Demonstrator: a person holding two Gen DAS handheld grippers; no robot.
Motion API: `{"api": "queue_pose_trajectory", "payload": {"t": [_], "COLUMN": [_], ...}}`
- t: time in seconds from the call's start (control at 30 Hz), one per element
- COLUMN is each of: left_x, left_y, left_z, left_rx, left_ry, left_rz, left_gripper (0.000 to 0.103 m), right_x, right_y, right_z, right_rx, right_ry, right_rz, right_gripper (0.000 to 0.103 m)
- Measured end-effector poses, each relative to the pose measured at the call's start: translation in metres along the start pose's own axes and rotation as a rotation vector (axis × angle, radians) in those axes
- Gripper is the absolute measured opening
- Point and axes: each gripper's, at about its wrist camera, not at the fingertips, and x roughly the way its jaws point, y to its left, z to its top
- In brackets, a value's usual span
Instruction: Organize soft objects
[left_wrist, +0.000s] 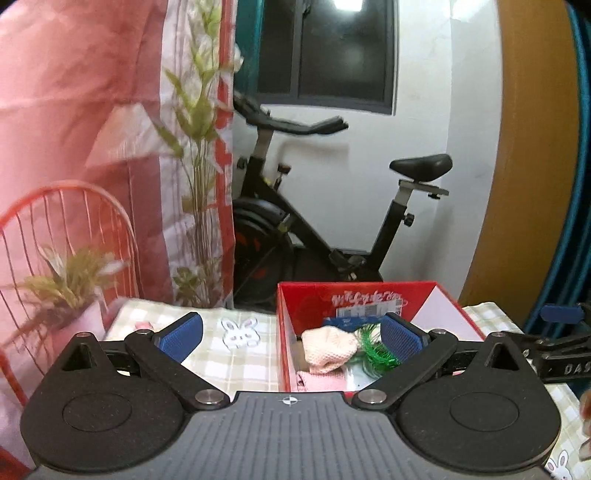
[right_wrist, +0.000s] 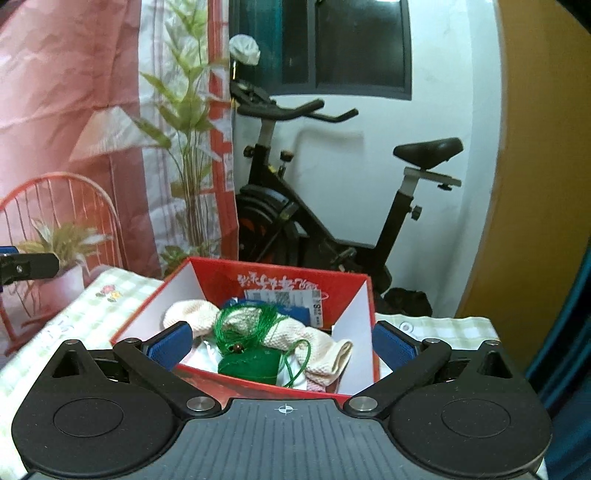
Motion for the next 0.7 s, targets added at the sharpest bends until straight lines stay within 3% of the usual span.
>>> {"api": "queue_pose_trajectory", "payload": {"t": [0.13,0.3,0.47,0.7], "left_x": [-0.031,-0.066,-0.088,-0.099], "left_y": [-0.017,-0.020,-0.030,-0.029], "left_z": [0.006,0.012,0.006,0.000], "left_rx": [0.079,0.024,0.016,0.008], "left_ry": [-0.040,-0.065,-0.082,-0.090], "left_rz": [0.111,0.046,0.026,0.020], "left_gripper": [0.103,0.103,0.103,0.103], "right_x": [-0.038,-0.083,-0.124,-0.145], "right_y": [-0.005,-0.008,0.000,-0.005], "right_z": [0.008,0.012,0.004,-0.004], "right_rx": [0.031,0.048,0.049,0.080], "right_ry": [-0.067,-0.126,-0.200,-0.204], "right_rz": [-0.047,-0.041,-0.087,-0.088], "right_gripper": [0.103,0.103,0.103,0.103]}}
